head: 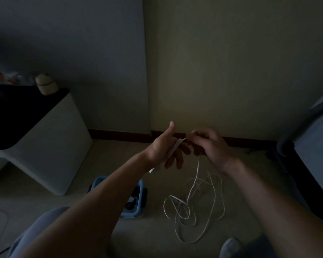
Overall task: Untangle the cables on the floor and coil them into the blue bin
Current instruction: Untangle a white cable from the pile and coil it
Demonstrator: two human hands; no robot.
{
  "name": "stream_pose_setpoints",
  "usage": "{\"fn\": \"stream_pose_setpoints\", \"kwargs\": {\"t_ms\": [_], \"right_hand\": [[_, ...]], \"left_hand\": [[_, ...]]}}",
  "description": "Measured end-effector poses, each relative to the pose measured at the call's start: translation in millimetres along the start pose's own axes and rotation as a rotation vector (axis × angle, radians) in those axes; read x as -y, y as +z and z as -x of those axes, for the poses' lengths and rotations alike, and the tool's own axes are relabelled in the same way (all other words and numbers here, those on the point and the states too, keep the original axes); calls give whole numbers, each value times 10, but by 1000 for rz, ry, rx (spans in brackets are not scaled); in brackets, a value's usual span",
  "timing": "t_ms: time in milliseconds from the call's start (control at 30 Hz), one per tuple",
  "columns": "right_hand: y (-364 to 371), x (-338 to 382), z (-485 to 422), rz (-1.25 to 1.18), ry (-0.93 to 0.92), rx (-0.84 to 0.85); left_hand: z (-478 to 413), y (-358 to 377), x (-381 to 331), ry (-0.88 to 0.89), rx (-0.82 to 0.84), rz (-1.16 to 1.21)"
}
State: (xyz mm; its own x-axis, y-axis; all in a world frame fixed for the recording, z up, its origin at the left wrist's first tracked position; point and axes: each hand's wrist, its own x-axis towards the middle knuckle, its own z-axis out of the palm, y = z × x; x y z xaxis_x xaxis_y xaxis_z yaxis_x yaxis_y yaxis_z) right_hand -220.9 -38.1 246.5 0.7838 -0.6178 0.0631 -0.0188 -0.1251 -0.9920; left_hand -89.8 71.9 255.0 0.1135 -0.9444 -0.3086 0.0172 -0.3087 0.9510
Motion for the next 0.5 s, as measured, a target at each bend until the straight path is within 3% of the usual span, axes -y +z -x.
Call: {"fn": "stream_pose_setpoints", "kwargs": {"t_ms": [300,500], "right_hand": [[-8,-73,-42,134,4,-82],[17,-98,-45,60,99,-42]], "left_hand": [[44,5,-3,78,-14,61],[95,38,-16,68,-78,159]]}}
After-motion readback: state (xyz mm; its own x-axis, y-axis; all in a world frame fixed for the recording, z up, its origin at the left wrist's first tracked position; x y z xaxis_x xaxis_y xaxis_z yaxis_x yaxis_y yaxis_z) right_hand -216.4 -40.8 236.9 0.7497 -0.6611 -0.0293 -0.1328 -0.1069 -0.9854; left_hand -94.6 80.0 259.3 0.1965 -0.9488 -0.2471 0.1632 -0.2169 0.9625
